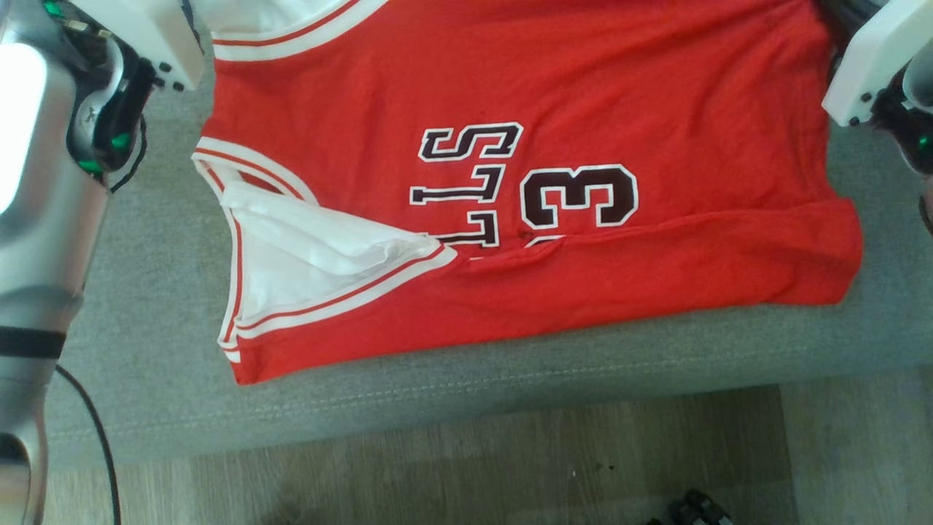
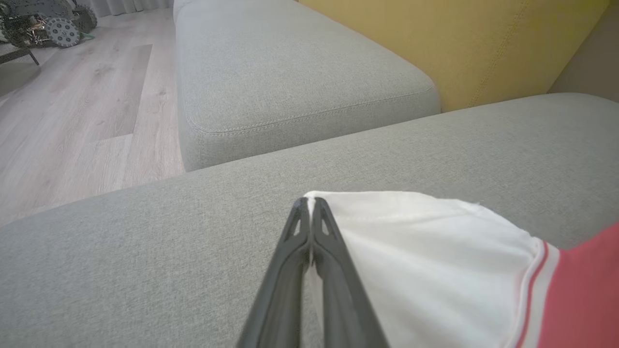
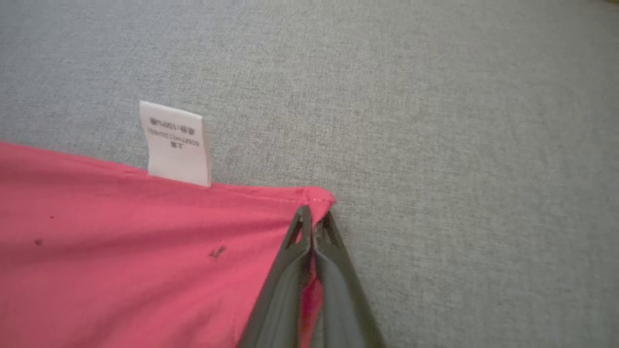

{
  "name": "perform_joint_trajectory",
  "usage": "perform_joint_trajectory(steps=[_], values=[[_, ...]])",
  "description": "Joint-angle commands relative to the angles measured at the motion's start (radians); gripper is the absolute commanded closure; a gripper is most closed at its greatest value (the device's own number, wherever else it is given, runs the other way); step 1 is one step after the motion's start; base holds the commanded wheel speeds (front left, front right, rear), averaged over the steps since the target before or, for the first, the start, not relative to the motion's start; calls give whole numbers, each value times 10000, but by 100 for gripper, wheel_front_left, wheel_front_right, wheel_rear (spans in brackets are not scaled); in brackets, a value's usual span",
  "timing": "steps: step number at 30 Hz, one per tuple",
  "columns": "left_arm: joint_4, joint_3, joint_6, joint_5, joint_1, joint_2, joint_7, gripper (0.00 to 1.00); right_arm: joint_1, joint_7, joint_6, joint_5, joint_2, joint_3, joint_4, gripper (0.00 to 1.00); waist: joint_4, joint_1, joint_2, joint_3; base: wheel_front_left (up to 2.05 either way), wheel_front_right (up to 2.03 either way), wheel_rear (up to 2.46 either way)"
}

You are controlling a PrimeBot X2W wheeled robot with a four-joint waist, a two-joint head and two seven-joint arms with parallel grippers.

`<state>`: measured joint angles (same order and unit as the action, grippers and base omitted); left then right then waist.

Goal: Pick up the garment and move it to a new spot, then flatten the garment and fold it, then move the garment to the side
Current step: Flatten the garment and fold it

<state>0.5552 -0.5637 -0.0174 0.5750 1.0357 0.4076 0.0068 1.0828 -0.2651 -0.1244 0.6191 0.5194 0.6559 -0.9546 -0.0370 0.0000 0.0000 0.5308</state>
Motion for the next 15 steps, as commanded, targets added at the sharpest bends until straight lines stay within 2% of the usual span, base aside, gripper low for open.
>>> perform_joint_trajectory(steps=[1,15], values=[[-207,501,84,39,360,551,-108,100,155,168,-63,-115,53,10,146,100,-6,0,0,1,0,0,0],[560,588,269,-60,1232,431,-580,100,824,1533,-63,-500,-251,-107,-672,100,-86,0,0,302,0,0,0]])
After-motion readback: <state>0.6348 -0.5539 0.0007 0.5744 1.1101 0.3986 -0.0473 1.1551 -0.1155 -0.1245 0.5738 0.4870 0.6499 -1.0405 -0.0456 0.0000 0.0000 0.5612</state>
